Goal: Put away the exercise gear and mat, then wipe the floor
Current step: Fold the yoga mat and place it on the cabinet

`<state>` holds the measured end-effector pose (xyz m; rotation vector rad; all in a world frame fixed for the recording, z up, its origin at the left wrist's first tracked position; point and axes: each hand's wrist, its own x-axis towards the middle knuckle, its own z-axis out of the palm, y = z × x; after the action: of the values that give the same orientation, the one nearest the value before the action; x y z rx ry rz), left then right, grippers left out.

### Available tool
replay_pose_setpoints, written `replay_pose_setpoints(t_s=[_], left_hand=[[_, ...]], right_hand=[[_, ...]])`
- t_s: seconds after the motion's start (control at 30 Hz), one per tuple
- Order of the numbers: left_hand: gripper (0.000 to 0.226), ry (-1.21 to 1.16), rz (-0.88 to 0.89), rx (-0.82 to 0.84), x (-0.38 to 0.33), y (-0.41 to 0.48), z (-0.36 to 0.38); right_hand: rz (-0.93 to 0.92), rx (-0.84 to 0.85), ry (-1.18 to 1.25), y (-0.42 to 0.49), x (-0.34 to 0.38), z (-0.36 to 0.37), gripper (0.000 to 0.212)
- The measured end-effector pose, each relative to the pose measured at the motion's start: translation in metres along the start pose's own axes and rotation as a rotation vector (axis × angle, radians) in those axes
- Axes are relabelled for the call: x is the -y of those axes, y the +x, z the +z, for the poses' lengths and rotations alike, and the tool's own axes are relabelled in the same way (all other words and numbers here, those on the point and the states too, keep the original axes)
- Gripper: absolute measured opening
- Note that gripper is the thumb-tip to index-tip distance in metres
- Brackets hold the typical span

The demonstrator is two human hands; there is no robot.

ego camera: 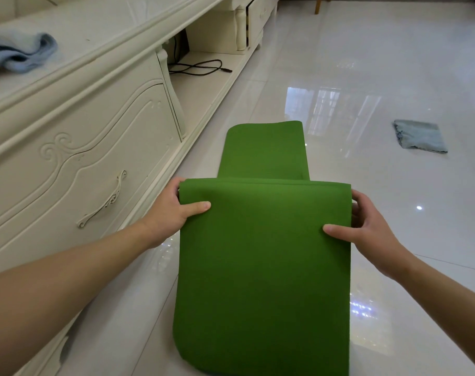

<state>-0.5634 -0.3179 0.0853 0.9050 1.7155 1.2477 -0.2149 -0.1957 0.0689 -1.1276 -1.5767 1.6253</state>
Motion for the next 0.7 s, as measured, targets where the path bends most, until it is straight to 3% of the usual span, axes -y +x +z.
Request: replay_pose_setpoints(t_s=[0.13, 0.23, 0.37, 0.47, 0.7], left_hand=[[0.047, -0.033, -0.010, -0.031, 0.011, 0.005, 0.004], [0.053, -0.086, -0.036, -0.024, 0.017, 0.006, 0.006], [0.079, -0.097, -0.097, 0.082, 0.034, 0.001, 0.002], [0.082, -0.052, -0.115, 0.106, 0.044, -0.001, 0.000], [0.077, -0.056, -0.095, 0.085, 0.050, 0.004, 0.007]], right_hand=[[0.044, 0.041, -0.097, 0.001, -0.013, -0.002, 0.090], [0.033, -0.016, -0.127, 0.006, -0.017, 0.000, 0.088], [0.040, -0.053, -0.101, 0.009, -0.023, 0.003, 0.082], [0.045, -0.075, -0.075, 0.009, -0.025, 0.004, 0.074], [0.107, 0.084, -0.102, -0.002, -0.032, 0.000, 0.094]])
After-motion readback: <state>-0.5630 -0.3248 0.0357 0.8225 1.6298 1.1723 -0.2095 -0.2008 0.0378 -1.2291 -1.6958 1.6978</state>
